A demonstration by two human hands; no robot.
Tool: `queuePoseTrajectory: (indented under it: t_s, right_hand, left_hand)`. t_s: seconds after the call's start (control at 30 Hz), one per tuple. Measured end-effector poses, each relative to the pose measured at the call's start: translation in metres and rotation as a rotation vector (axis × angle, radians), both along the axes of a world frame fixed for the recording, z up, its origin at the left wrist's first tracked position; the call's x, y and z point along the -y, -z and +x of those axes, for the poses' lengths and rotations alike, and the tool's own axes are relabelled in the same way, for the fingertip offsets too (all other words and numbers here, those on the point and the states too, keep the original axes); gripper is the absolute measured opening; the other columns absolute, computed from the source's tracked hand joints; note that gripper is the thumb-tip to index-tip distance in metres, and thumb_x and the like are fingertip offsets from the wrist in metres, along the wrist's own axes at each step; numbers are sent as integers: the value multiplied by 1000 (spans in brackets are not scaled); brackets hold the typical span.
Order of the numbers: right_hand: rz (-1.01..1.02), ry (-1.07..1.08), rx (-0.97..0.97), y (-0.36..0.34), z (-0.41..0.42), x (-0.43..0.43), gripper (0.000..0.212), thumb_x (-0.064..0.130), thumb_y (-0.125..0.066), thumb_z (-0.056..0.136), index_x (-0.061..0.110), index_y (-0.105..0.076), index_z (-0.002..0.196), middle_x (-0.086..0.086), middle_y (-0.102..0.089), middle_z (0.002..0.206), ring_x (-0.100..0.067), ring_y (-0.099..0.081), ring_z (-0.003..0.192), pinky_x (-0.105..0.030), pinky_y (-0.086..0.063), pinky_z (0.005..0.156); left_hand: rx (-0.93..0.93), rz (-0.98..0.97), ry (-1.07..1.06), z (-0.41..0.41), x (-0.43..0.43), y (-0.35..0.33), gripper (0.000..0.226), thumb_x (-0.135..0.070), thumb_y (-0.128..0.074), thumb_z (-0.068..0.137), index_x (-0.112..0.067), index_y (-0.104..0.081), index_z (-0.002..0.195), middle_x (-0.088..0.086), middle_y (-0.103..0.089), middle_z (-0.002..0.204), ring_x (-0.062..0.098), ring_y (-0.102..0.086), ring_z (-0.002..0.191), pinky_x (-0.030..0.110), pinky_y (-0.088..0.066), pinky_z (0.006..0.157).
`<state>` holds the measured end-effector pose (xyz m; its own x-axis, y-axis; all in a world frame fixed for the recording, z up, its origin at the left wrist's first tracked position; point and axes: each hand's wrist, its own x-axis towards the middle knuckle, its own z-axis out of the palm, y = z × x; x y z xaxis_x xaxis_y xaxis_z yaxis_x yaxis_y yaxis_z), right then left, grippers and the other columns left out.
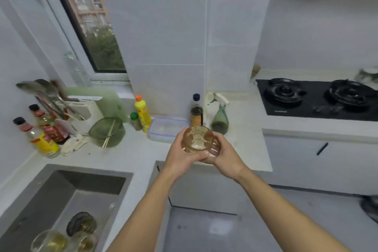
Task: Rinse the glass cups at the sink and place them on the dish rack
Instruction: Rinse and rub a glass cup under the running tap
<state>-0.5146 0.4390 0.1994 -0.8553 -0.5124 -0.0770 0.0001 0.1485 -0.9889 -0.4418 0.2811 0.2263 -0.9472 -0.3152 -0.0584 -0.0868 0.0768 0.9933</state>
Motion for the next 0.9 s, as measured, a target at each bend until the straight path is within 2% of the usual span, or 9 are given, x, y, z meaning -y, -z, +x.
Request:
queuePoseTrajectory:
  t_s: [0.13, 0.27, 0.4, 0.5, 0.6, 0.7, 0.77, 0.83, 0.9]
  right_hand:
    - [7, 87, 13, -8, -26, -87, 86, 21, -95, 61, 25, -52, 134, 2, -68, 132, -15, -66, 123, -44, -51, 110]
    - [47, 169, 2, -13, -43, -154, 82, 10, -94, 71, 26, -50, 138, 8, -69, 129, -5, -64, 122, -37, -53, 108]
    - [54, 290, -1, -15, -61, -218, 82, 4, -91, 74, 27, -47, 139, 9, -68, 124, 1, -68, 110, -16, -55, 88]
    - [68, 418, -12, -14, -74, -260, 81, 7, -91, 76, 28, -45, 139, 10, -67, 123, 0, -69, 104, -10, -53, 81]
    - [74, 536, -23, -13, -92, -301, 79, 9, -91, 77, 30, -45, 137, 9, -66, 124, -5, -67, 111, -12, -53, 85]
    - [50, 665, -24, -10, -108, -339, 80, 6, -92, 74, 36, -48, 134, 10, -67, 123, -8, -66, 117, -21, -56, 95]
    - [32, 751, -25, -10, -114, -363, 83, 7, -93, 72, 36, -49, 136, 11, -68, 124, -3, -65, 117, -22, -55, 98]
    - [19, 826, -21, -9, -118, -388, 82, 6, -92, 73, 34, -49, 138, 10, -69, 124, 0, -64, 116, -16, -54, 94]
    - [-7, 897, -5, -6, -122, -417, 82, 6, -92, 73, 33, -50, 138, 7, -70, 124, -7, -66, 118, -21, -56, 96]
  left_hand:
    - [11, -26, 111, -46, -77, -1, 79, 0, -95, 69, -25, -59, 134, -4, -76, 118, 6, -72, 108, 17, -56, 86]
    - [42, -24, 179, -82, -143, -1, 83, -7, -98, 65, -28, -55, 134, -9, -73, 119, 3, -70, 110, 22, -56, 96]
    - [60, -62, 299, -127, -210, 2, 84, -14, -100, 63, -31, -55, 132, -14, -71, 116, -9, -67, 103, 23, -56, 97]
    - [59, -83, 420, -161, -257, 3, 84, -16, -101, 63, -31, -56, 132, -12, -71, 117, -5, -68, 104, 22, -57, 96]
    - [57, -92, 543, -195, -301, 2, 83, -18, -101, 62, -34, -54, 130, -11, -71, 117, 2, -69, 108, 27, -58, 99]
    - [38, -91, 674, -224, -343, -2, 78, -14, -98, 67, -33, -54, 128, -12, -70, 115, -9, -68, 98, 14, -56, 87]
    - [24, -81, 763, -241, -370, -4, 76, -9, -96, 70, -28, -54, 131, -11, -70, 114, -14, -67, 91, 7, -53, 78]
    - [22, -77, 836, -256, -400, -5, 77, -7, -95, 70, -26, -55, 132, -8, -71, 115, -11, -68, 95, 7, -52, 77]
    - [26, -72, 896, -269, -433, -4, 78, -7, -96, 69, -28, -56, 132, -6, -72, 117, -2, -70, 103, 10, -54, 80]
